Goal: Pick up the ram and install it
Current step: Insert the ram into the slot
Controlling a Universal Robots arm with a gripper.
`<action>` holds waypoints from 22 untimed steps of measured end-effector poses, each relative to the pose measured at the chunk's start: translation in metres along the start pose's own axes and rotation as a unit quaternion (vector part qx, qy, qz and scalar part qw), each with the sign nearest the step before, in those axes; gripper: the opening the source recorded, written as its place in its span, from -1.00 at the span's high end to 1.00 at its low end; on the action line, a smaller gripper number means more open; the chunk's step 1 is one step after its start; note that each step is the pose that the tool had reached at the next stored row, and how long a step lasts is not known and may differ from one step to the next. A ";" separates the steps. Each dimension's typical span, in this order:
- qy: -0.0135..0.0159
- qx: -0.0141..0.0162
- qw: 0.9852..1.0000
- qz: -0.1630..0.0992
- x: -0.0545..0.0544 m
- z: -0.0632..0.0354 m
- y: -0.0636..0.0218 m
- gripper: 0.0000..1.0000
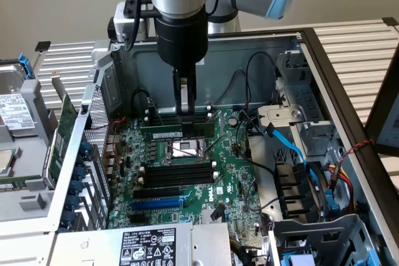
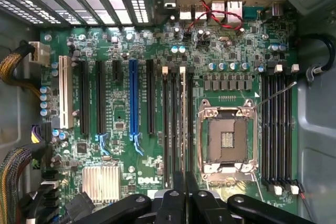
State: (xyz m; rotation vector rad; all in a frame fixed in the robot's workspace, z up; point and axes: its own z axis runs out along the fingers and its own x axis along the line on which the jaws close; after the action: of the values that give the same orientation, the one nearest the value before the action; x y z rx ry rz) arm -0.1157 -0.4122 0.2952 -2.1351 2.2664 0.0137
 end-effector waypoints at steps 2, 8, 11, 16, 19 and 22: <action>0.000 0.001 1.000 0.000 0.001 0.0028 0.0000 0.76; 0.000 0.002 1.000 0.000 0.002 0.0099 0.0001 0.76; 0.000 0.002 1.000 0.000 0.003 0.0125 0.0001 0.76; 0.002 0.002 1.000 0.000 0.004 0.0149 0.0001 0.76; 0.002 0.002 1.000 0.000 0.004 0.0168 0.0000 0.76; 0.002 0.002 1.000 0.000 0.005 0.0200 0.0001 0.76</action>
State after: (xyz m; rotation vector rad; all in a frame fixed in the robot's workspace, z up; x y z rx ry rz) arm -0.1158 -0.4162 0.2751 -2.1352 2.2665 0.0053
